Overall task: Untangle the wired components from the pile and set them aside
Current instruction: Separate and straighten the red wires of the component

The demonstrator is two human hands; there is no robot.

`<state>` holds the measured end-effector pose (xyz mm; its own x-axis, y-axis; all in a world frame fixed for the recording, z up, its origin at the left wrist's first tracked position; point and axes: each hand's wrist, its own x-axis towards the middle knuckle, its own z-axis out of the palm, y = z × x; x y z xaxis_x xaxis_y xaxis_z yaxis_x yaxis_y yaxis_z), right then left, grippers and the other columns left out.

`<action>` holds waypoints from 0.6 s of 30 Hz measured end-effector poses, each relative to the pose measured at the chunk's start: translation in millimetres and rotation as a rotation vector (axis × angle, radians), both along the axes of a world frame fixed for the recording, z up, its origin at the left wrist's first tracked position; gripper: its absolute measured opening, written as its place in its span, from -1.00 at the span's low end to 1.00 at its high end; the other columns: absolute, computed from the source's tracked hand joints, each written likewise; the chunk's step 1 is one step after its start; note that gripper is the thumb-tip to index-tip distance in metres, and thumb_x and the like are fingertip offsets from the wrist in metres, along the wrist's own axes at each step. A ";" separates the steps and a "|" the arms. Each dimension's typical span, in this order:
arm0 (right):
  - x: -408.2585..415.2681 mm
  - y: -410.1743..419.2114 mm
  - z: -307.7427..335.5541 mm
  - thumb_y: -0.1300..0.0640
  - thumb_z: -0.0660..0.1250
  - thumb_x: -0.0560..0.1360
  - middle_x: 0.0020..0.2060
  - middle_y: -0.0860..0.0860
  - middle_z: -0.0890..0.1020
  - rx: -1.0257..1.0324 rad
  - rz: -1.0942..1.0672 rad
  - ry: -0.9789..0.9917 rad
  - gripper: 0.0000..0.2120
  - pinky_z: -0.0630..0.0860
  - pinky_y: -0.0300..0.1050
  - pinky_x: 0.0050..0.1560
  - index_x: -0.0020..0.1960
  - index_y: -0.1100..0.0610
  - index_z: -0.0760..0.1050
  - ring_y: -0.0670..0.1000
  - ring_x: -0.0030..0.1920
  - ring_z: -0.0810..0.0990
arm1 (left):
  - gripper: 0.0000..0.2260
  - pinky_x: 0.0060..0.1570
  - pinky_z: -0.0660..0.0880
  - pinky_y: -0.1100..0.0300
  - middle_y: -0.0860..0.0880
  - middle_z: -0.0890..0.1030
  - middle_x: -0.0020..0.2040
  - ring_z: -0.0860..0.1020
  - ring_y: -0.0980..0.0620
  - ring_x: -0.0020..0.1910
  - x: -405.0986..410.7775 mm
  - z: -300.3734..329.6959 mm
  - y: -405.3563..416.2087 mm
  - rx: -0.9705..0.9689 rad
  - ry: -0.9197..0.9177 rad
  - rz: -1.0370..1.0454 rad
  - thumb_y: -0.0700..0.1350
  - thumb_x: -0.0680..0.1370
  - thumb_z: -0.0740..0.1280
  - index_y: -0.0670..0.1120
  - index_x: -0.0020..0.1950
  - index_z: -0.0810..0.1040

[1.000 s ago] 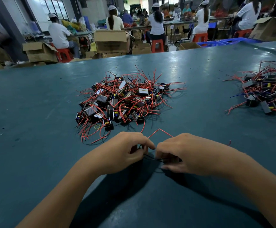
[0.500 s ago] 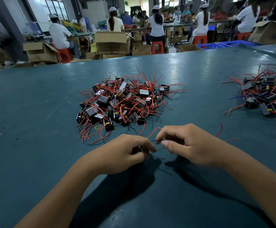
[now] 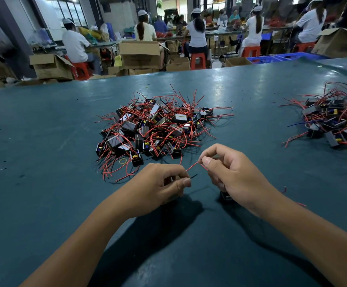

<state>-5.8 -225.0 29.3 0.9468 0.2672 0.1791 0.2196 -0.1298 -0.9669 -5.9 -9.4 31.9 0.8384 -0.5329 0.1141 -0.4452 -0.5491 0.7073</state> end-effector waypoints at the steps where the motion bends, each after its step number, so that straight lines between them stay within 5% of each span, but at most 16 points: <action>1: -1.0 1.3 -0.4 0.21 0.22 0.65 -0.46 0.02 0.39 -0.004 0.000 -0.018 -0.87 0.25 -0.26 -0.48 -0.05 0.16 0.49 -0.02 -0.45 0.31 | -0.88 -0.34 0.44 0.16 0.14 0.58 -0.34 0.46 0.17 -0.43 0.2 -0.5 0.1 -0.020 -0.009 0.005 -0.02 0.66 0.28 0.03 -0.05 0.55; 4: -2.3 4.4 -2.2 0.27 0.20 0.65 -0.42 0.00 0.56 0.039 0.008 -0.008 -0.88 0.38 -0.25 -0.48 -0.04 0.22 0.47 -0.01 -0.43 0.48 | -0.89 -0.36 0.47 0.16 0.11 0.61 -0.29 0.48 0.14 -0.44 0.9 -1.5 1.3 -0.058 -0.015 0.025 -0.10 0.67 0.27 0.05 -0.05 0.51; 14: -5.0 12.8 -14.2 0.19 0.33 0.58 -0.38 -0.03 0.63 -0.042 -0.098 -0.143 -0.86 0.42 -0.29 -0.38 -0.12 0.00 0.56 -0.10 -0.42 0.50 | -0.86 -0.39 0.47 0.24 0.00 0.68 -0.24 0.60 0.01 -0.43 1.1 -9.4 -6.4 -0.115 0.023 0.076 -0.08 0.66 0.28 0.01 -0.10 0.50; 18: -5.8 14.1 -14.7 0.15 0.35 0.57 -0.34 0.03 0.62 -0.048 -0.120 -0.194 -0.88 0.47 -0.05 -0.31 -0.11 -0.03 0.56 0.08 -0.33 0.53 | -0.87 -0.40 0.53 0.15 0.01 0.70 -0.22 0.62 -0.02 -0.41 0.4 -8.9 -7.0 -0.134 0.036 0.077 -0.04 0.66 0.28 0.01 -0.08 0.51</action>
